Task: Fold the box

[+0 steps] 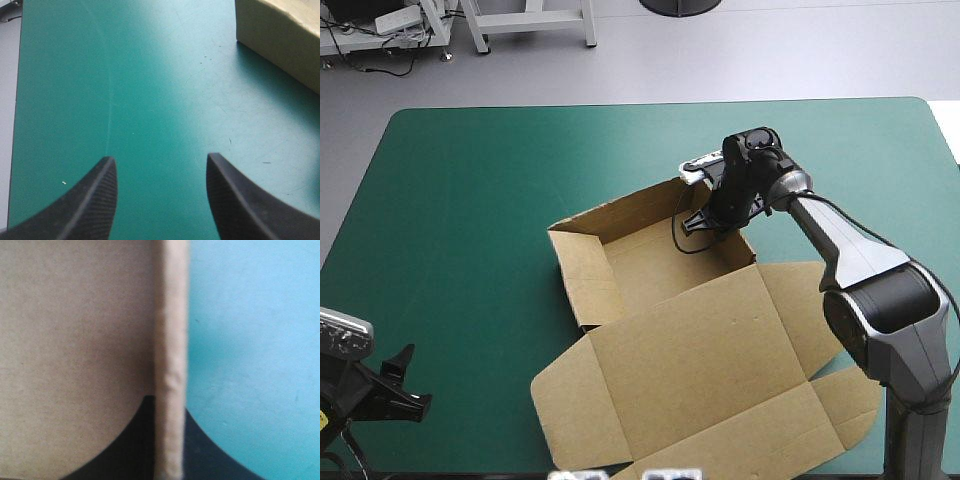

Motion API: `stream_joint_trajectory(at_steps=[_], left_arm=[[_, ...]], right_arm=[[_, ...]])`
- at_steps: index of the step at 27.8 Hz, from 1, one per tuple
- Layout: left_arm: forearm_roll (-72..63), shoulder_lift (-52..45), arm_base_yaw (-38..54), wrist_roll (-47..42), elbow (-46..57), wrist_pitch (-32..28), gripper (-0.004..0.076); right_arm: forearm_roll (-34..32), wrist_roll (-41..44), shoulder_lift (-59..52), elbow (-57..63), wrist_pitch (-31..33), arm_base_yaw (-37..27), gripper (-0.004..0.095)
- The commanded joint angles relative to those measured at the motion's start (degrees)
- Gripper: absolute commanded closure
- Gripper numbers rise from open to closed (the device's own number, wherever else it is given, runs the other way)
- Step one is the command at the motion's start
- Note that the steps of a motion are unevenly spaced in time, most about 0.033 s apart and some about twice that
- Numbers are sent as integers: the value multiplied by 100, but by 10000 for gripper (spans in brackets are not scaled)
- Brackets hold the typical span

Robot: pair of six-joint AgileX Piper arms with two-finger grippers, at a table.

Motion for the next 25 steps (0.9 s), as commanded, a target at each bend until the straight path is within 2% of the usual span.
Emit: stream_joint_trajectory(at_steps=[1,4,10,14,19,25], left_arm=[[78,66,-100,-71,-136,-364,337],[130,66,-276,-71,-136,-374,337],[236,66,-286,-127,-136,-349,337],[307,66,-286,-141,-136,-360,337],[307,66,-286,-339,-136,-405,337],[307,66,-286,-464,-136,-455,337]], right_arm=[[-558,-186,-303,-482,-28,-341,933],[-837,-442,-304,-1134,126,-1289,933],[128,-796,-304,-1468,126,-3012,933],[107,-938,-226,-1471,76,-3837,933],[218,-1145,-13,-1471,-6,-4562,933],[428,-1347,390,-1471,78,-4758,933]])
